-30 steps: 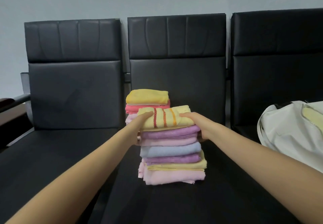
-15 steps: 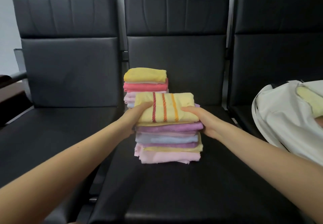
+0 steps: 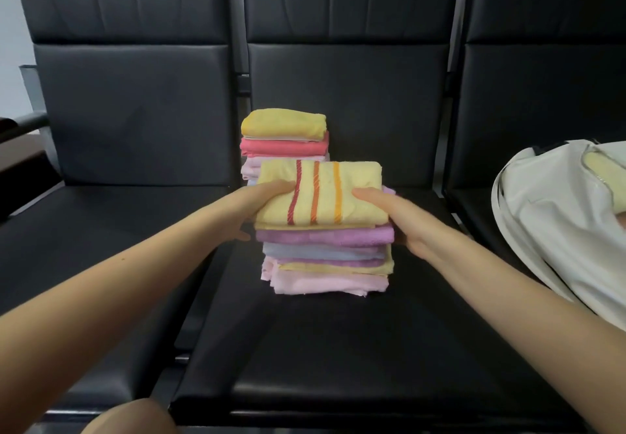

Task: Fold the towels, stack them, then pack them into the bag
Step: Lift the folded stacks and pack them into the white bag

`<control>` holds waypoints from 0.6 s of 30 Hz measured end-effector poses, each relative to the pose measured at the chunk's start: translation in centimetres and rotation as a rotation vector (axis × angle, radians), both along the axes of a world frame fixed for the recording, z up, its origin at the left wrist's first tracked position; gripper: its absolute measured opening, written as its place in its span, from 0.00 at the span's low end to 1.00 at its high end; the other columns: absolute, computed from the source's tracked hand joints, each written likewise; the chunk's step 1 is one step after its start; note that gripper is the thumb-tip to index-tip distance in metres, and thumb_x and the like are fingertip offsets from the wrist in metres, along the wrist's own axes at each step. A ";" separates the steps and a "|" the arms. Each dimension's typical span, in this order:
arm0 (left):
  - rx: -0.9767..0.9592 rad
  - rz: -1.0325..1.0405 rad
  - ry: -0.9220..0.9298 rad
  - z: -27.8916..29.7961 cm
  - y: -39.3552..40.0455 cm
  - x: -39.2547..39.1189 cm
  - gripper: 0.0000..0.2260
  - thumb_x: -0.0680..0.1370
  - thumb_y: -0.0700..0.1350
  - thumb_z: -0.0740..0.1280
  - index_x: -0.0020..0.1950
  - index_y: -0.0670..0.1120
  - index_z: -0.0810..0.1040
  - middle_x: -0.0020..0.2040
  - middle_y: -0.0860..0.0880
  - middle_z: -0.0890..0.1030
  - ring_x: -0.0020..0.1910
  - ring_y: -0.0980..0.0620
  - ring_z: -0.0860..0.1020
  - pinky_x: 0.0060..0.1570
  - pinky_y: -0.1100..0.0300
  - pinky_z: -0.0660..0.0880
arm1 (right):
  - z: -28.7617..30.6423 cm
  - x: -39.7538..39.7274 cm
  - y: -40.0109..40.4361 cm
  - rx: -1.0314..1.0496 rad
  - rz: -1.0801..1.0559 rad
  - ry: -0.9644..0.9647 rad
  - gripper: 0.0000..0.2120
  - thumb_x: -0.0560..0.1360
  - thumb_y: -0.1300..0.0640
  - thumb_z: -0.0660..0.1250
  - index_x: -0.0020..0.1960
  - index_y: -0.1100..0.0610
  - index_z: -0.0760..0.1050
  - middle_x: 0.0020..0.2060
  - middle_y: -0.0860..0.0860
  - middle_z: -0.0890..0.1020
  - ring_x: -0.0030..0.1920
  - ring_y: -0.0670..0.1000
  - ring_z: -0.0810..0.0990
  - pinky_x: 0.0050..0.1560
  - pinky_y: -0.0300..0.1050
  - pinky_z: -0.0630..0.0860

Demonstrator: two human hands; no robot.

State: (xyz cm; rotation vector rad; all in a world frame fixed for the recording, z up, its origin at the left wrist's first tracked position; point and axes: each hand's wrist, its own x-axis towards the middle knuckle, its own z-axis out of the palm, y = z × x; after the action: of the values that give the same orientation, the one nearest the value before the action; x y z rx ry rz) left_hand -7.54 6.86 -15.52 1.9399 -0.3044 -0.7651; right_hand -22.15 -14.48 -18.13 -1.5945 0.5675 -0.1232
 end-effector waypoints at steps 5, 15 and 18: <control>-0.101 -0.019 0.351 -2.7 0.3 -0.6 0.41 0.62 0.63 0.77 0.71 0.56 0.65 0.67 0.45 0.75 0.66 0.40 0.72 0.65 0.32 0.63 | -3.1 -0.8 0.8 -0.006 -0.077 0.048 0.49 0.53 0.29 0.75 0.67 0.54 0.72 0.55 0.51 0.82 0.55 0.50 0.82 0.49 0.45 0.76; -0.107 -0.048 0.468 -2.4 0.1 -0.4 0.34 0.63 0.62 0.75 0.65 0.51 0.70 0.54 0.44 0.79 0.50 0.42 0.76 0.56 0.43 0.70 | -0.7 -1.1 1.8 0.303 -0.011 0.108 0.23 0.68 0.41 0.74 0.58 0.50 0.77 0.54 0.55 0.82 0.56 0.55 0.80 0.54 0.53 0.76; -0.130 -0.049 0.487 -2.8 0.6 -0.9 0.37 0.62 0.64 0.74 0.66 0.51 0.68 0.66 0.44 0.74 0.66 0.43 0.69 0.67 0.41 0.62 | -0.5 -1.6 2.4 0.345 -0.051 0.156 0.23 0.66 0.41 0.75 0.54 0.52 0.75 0.53 0.58 0.80 0.54 0.58 0.78 0.55 0.56 0.75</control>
State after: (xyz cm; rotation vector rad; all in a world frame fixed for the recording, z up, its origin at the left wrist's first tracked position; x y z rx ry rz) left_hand -8.46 7.42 -18.30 1.5695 -0.1002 -1.1875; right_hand -23.70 -12.12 -18.64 -1.2605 0.7097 0.0599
